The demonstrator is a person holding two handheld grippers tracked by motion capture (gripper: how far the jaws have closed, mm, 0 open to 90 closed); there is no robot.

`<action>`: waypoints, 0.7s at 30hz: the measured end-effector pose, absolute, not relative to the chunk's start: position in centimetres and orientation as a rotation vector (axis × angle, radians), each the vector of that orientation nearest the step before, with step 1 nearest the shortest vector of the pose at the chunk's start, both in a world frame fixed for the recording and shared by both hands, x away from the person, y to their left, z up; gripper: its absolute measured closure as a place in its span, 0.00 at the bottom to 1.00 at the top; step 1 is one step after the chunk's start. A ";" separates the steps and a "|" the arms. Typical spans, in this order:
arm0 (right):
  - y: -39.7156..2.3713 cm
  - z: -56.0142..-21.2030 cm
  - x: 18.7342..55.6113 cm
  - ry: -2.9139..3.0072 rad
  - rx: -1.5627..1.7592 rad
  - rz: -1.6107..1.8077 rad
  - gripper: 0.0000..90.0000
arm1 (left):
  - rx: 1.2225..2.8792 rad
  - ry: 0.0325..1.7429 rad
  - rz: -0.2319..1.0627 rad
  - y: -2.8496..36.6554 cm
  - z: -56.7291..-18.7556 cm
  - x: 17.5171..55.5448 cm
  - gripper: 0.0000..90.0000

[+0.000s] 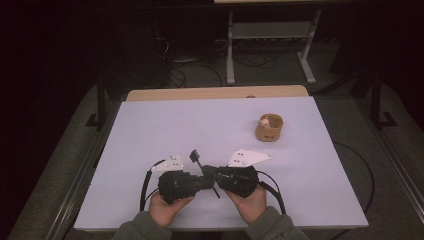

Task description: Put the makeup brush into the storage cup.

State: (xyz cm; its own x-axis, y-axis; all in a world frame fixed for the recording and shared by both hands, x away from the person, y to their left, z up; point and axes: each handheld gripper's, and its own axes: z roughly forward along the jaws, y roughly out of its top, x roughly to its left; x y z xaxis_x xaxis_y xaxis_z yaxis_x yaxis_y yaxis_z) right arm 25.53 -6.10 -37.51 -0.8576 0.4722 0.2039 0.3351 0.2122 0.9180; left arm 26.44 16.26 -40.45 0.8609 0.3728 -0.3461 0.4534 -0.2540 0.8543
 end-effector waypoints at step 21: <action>-6.3 -37.1 26.0 2.431 0.738 1.694 0.94 | 2.030 0.584 0.052 15.6 -39.7 25.8 0.94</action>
State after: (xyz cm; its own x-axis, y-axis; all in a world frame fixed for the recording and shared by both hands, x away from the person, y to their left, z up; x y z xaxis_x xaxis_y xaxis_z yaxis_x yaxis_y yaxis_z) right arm 25.95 -6.34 -37.08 -0.8796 0.4327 0.1979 0.3354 0.2689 0.9029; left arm 25.79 15.65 -39.73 0.8832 0.4236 -0.2014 0.3818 -0.3998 0.8333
